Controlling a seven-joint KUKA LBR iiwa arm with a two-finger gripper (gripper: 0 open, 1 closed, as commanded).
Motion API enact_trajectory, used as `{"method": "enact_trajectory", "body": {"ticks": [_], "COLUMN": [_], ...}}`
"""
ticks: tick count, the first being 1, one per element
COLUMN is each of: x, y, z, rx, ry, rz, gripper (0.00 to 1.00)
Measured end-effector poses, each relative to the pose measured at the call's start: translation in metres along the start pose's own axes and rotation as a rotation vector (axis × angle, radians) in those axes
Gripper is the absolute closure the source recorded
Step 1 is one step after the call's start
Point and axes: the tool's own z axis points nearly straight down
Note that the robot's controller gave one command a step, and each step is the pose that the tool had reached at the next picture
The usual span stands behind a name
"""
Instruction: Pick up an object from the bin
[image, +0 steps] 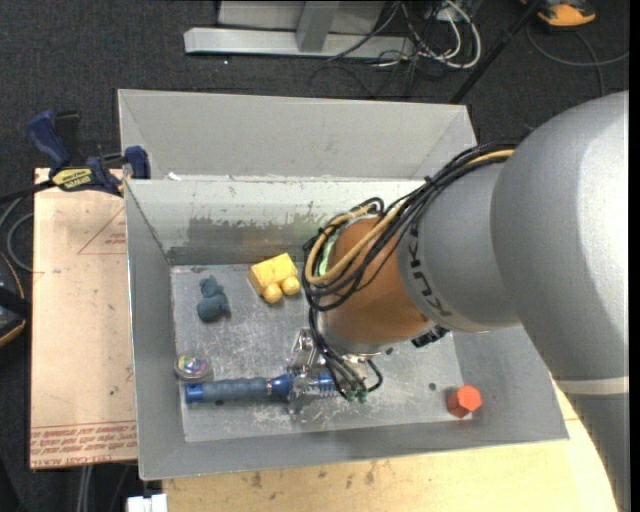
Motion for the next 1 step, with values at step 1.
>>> {"method": "enact_trajectory", "body": {"ticks": [1], "x": [-0.0028], "y": [0.0013], "z": [-0.0952], "rx": [0.003], "ry": [0.006], "rz": [-0.002], "gripper": [1.0]}}
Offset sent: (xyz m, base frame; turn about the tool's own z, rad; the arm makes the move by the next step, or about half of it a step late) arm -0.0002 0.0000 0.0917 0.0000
